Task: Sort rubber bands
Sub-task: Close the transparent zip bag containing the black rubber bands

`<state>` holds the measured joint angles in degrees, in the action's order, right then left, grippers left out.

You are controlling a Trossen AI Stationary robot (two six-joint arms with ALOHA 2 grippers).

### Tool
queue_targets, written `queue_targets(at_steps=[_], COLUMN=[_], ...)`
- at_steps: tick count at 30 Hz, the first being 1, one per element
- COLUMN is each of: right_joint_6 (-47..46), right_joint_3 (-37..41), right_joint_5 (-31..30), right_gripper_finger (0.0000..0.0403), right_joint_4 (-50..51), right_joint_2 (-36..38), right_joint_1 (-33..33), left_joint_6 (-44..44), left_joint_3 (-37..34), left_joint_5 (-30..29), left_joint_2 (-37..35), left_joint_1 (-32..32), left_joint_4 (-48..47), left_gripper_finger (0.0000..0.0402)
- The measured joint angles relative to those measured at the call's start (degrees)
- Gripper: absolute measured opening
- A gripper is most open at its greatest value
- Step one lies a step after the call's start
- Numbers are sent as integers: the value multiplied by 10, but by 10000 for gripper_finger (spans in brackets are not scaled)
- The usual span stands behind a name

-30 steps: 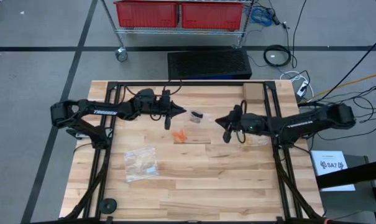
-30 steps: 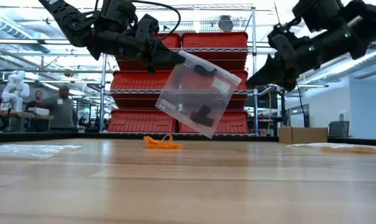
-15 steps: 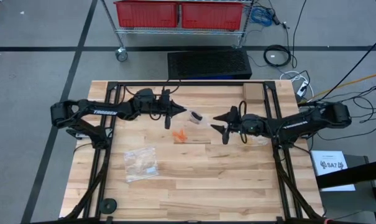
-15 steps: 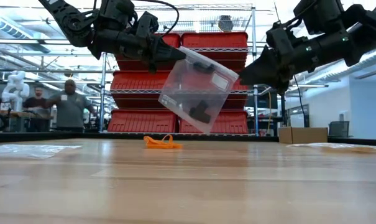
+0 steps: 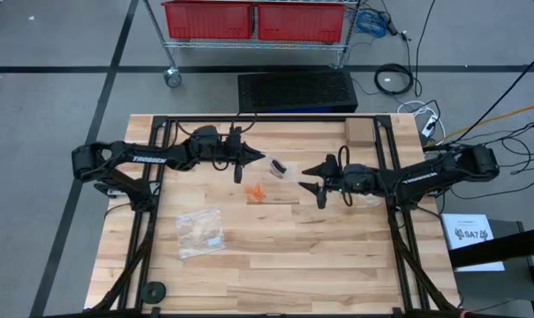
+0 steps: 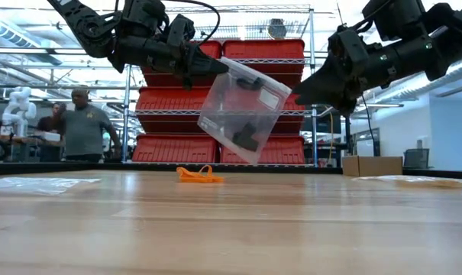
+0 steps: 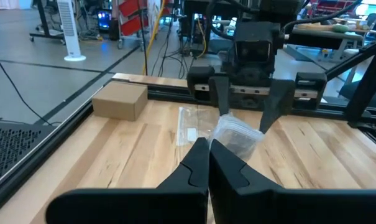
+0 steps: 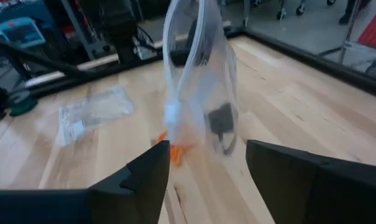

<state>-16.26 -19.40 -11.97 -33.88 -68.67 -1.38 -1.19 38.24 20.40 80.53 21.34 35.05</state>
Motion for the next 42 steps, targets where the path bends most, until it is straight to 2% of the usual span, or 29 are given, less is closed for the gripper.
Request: queue_targets(at_steps=[6,9,15,25,29,35,36,42], right_joint_6=[-17,-17,-3,37,37,59,61,73], right_joint_3=[0,0,0,0,-7,-31,-34,-82], right_joint_5=[2,1,-15,-1,0,0,-1,0], right_gripper_finger=[223,229,226,213,173,26,14,2], right_joint_4=[74,78,61,-57,-58,-55,-52,22], right_joint_2=[28,42,23,-25,-47,-75,-76,-61], right_joint_1=[8,7,5,-5,-5,-7,-8,-17], left_joint_6=[0,0,0,-5,-6,-6,-6,2], left_joint_3=[0,0,0,0,0,0,0,0], left_joint_5=[0,0,4,4,4,4,4,22], left_joint_2=[0,0,0,0,0,0,0,0], left_joint_1=[0,0,0,0,0,0,0,-10], left_joint_4=[0,0,0,0,1,1,1,1], left_gripper_finger=[0,0,0,0,0,0,0,0])
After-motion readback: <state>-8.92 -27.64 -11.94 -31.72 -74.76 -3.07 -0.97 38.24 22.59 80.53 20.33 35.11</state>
